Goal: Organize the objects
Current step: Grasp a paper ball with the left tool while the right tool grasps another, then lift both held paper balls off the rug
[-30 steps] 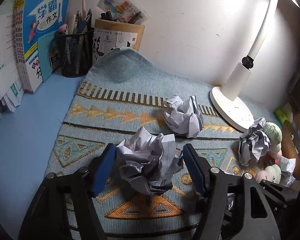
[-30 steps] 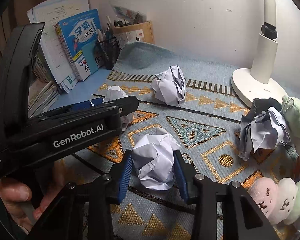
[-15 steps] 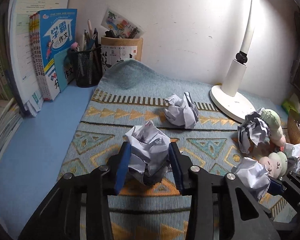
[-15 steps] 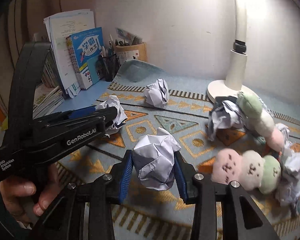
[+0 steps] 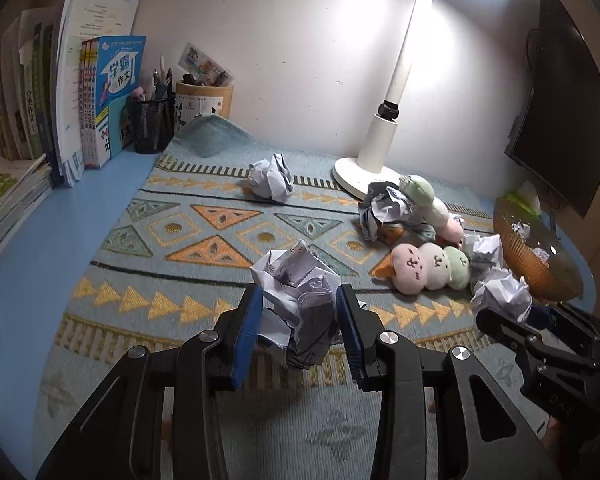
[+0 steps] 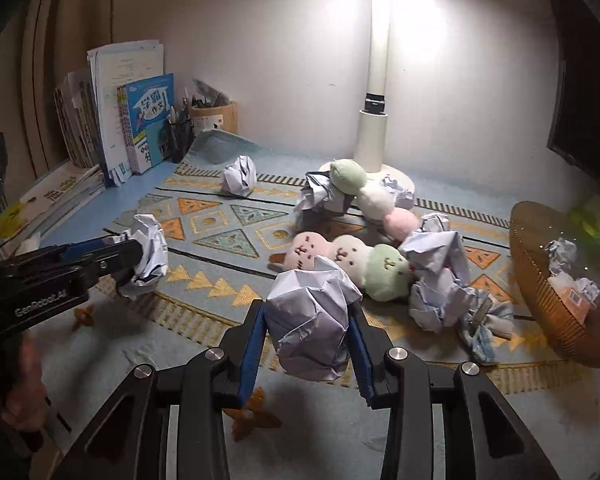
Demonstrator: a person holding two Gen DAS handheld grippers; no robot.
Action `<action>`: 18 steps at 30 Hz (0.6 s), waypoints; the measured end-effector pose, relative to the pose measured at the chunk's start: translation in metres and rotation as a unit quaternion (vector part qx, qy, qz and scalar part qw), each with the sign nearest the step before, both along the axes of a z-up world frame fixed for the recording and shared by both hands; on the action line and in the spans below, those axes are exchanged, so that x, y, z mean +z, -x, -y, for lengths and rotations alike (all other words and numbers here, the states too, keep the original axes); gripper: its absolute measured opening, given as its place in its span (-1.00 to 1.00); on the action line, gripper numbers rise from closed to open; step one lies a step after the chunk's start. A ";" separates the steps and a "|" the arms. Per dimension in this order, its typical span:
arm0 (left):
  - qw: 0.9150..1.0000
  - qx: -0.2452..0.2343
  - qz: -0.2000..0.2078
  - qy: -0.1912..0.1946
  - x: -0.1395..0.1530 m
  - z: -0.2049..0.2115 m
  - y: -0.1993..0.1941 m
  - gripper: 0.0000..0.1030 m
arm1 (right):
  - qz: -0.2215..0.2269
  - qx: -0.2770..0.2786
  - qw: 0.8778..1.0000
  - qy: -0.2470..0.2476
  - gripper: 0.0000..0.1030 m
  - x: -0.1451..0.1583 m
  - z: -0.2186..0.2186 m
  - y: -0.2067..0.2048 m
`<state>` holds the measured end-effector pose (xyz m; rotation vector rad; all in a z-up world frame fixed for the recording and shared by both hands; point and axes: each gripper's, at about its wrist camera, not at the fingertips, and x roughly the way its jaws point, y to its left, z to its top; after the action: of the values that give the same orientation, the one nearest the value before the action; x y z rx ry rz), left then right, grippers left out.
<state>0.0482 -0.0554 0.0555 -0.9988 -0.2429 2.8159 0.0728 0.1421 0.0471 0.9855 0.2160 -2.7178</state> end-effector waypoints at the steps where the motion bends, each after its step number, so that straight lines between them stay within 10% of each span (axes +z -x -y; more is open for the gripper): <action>1: 1.000 -0.010 0.003 0.005 -0.002 -0.004 -0.004 -0.32 | 0.007 0.002 1.000 0.004 -0.25 -0.003 -0.005 -0.001; 8: 0.995 -0.062 0.024 0.075 -0.020 -0.048 -0.025 -0.09 | 0.029 0.037 0.999 -0.012 -0.25 -0.016 -0.017 0.004; 10: 0.992 -0.058 0.017 0.114 -0.026 -0.059 -0.029 0.32 | 0.036 0.052 0.998 0.006 -0.24 -0.016 -0.020 0.006; 11: 0.990 -0.056 0.019 0.126 -0.027 -0.063 -0.029 0.63 | 0.046 0.055 0.997 0.021 -0.18 -0.018 -0.023 0.008; 18: 0.989 -0.063 0.023 0.129 -0.028 -0.064 -0.030 0.84 | 0.052 0.062 0.994 0.073 0.40 -0.017 -0.038 0.007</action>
<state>0.0783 0.0089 0.0274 -1.0868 0.1797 2.7581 0.0655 0.1802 0.0299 1.0332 0.0558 -2.5223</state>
